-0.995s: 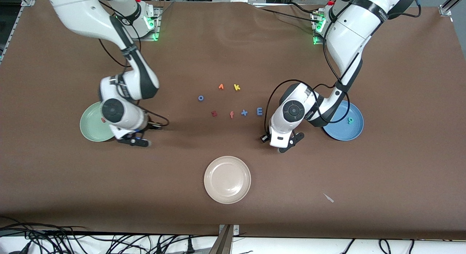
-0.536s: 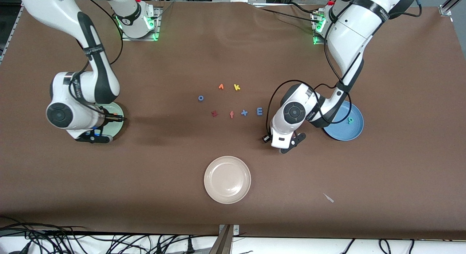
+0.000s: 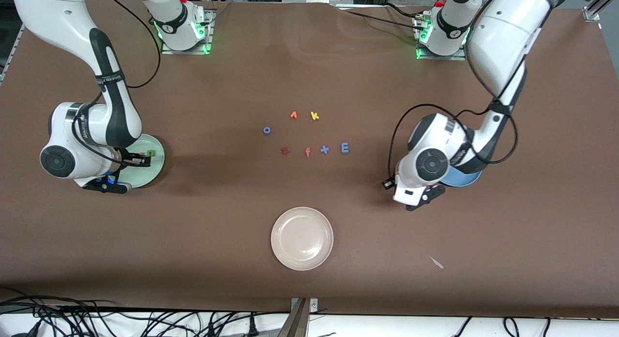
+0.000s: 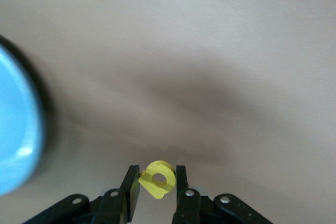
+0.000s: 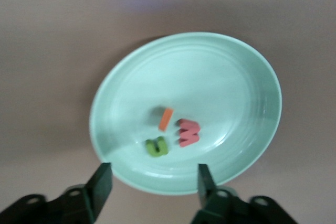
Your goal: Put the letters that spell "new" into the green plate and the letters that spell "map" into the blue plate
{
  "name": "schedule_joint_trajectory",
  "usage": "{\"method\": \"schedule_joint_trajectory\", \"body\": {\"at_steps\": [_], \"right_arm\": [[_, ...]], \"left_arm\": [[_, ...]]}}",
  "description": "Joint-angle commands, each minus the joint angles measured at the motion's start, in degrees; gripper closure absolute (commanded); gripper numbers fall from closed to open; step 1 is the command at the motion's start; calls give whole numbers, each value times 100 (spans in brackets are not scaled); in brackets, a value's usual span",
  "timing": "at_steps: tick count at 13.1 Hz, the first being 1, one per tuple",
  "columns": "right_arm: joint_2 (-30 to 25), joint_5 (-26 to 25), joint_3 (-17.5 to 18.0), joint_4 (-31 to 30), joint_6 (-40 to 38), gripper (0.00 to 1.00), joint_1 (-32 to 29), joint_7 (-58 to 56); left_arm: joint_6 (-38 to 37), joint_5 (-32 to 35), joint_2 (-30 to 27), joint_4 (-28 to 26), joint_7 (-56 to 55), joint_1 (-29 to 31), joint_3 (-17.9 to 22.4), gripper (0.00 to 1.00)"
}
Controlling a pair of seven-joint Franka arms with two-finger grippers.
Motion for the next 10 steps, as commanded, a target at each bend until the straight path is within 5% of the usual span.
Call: {"method": "schedule_joint_trajectory", "body": {"at_steps": [1,5,8,10], "right_arm": [[8,45,38,668,-897,0,55,-20],[-71,27,82,1275,-2137,0,99,-2],[-220,-8,73,1338,-2289,0,222,-37],[-343,-51,73,1321,-2342,0,467,23]], "left_arm": [[-666,-170,-333,-172,1207,466,-46,84],[-870,-100,-377,-566,2956,1239,-37,84],[-861,-91,-377,-962,3828,1644,-37,83],[-826,-91,-298,-1025,3927,1689,-37,65]]}}
